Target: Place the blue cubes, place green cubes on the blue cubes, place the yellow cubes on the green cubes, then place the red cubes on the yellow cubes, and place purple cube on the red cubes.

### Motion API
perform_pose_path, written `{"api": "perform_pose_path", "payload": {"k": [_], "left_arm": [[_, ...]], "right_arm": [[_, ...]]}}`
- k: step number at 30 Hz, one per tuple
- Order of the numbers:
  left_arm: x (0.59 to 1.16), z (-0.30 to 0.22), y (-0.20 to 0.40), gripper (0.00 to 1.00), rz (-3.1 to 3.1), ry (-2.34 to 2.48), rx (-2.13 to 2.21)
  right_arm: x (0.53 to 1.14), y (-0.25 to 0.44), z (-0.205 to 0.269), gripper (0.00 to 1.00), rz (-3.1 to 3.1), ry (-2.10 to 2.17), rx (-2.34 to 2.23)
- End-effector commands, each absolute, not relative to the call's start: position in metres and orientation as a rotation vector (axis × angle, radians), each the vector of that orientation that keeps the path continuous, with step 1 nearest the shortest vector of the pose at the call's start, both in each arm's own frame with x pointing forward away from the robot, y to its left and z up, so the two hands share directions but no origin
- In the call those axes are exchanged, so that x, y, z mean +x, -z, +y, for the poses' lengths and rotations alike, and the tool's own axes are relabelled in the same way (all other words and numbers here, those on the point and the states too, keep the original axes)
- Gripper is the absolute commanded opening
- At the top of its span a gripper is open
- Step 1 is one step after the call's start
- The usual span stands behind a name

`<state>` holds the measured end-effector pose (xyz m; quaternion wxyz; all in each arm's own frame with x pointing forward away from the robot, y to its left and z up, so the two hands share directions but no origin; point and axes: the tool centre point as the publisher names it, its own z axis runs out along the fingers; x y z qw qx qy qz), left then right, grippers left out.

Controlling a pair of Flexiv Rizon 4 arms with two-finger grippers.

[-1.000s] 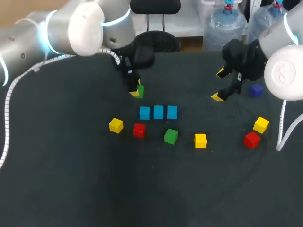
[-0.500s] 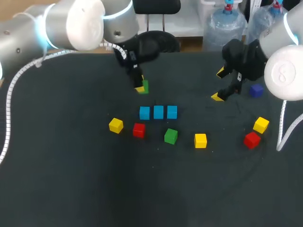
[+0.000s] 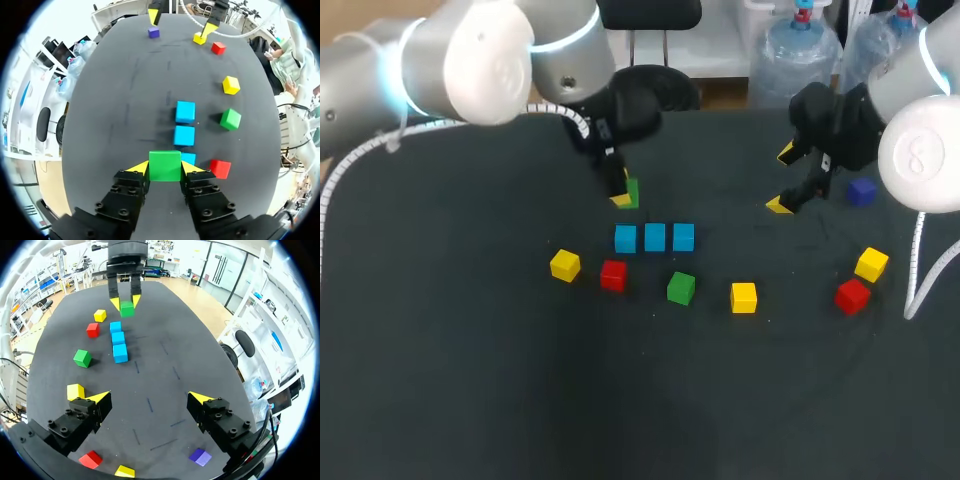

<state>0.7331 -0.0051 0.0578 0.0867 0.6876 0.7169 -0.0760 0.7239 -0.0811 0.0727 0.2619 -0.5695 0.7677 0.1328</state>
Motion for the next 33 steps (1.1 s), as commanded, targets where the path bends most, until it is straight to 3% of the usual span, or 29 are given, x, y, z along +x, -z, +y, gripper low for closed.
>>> {"api": "perform_pose_path", "payload": {"k": [1,33], "left_arm": [[0.721,-0.006,-0.058,0.0,2.114,0.174,2.016],[0.703,-0.025,-0.036,0.0,2.1,0.247,2.046]], "right_arm": [[0.725,-0.072,-0.081,1.0,2.075,-0.364,-1.542],[0.725,-0.072,-0.081,1.0,2.075,-0.364,-1.542]]}}
